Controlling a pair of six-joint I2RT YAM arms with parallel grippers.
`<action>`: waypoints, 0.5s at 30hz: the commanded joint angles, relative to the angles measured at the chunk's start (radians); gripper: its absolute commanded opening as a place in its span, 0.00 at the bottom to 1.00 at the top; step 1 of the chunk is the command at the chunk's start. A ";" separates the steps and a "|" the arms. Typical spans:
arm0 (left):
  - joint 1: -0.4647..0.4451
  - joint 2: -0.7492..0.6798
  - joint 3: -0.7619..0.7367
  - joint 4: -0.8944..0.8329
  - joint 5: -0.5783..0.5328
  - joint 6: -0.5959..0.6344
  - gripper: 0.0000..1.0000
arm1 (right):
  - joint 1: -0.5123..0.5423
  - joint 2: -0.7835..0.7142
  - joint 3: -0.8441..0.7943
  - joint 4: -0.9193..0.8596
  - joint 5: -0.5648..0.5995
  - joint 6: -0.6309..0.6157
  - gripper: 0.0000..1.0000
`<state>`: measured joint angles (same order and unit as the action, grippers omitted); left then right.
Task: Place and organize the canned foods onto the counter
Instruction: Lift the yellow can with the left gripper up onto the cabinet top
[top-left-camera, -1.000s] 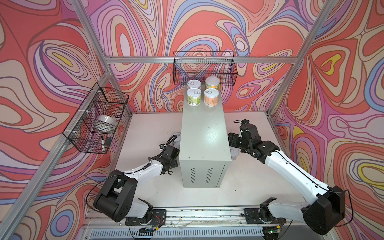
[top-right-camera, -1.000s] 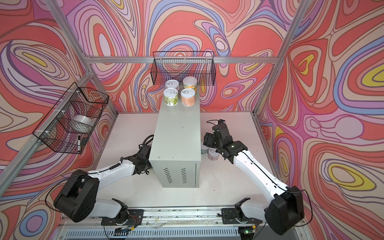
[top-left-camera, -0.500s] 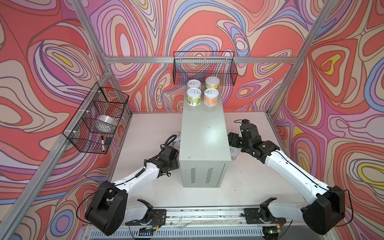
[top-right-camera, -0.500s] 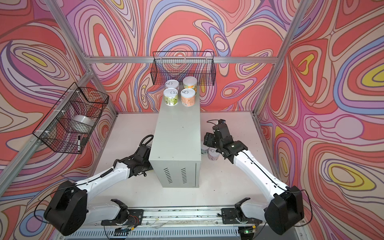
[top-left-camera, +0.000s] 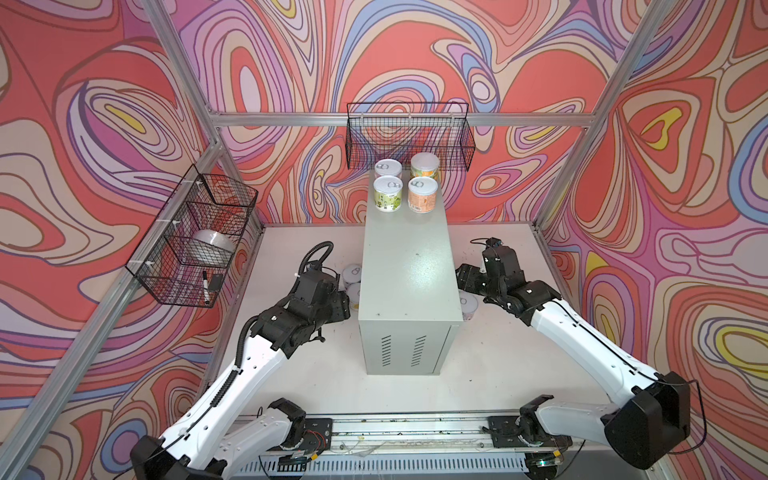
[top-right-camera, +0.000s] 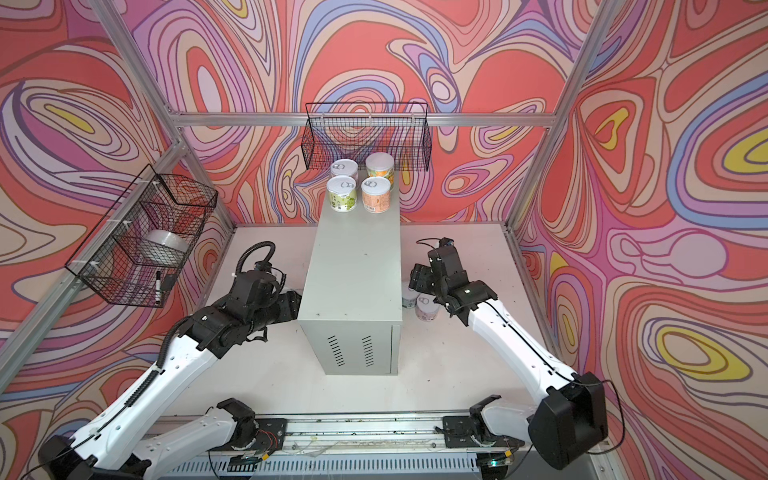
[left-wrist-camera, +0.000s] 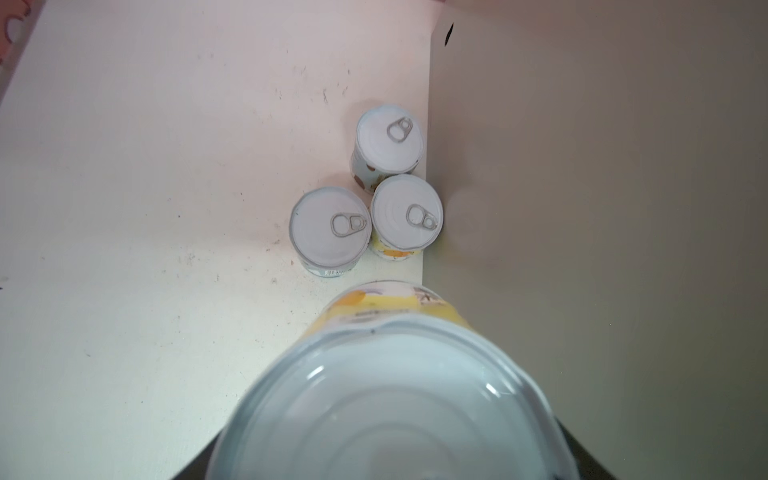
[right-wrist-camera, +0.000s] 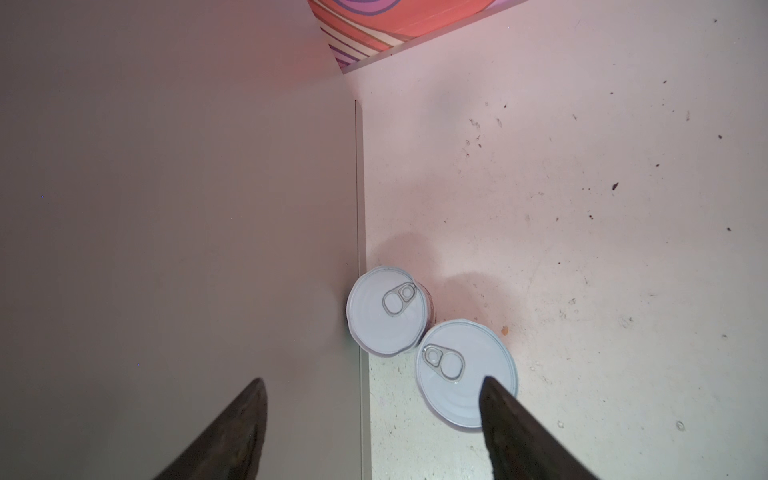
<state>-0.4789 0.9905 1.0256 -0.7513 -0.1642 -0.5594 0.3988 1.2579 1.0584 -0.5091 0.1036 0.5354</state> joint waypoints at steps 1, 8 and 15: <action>-0.003 -0.015 0.113 -0.087 -0.042 0.069 0.00 | -0.011 -0.004 0.024 -0.003 -0.015 -0.014 0.82; -0.002 0.040 0.379 -0.198 -0.093 0.195 0.00 | -0.019 -0.014 0.043 -0.015 -0.013 -0.023 0.82; -0.002 0.125 0.663 -0.280 -0.017 0.287 0.00 | -0.026 -0.025 0.063 -0.037 -0.003 -0.026 0.82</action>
<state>-0.4789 1.1030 1.5948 -1.0027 -0.2062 -0.3408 0.3798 1.2564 1.0908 -0.5282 0.0917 0.5179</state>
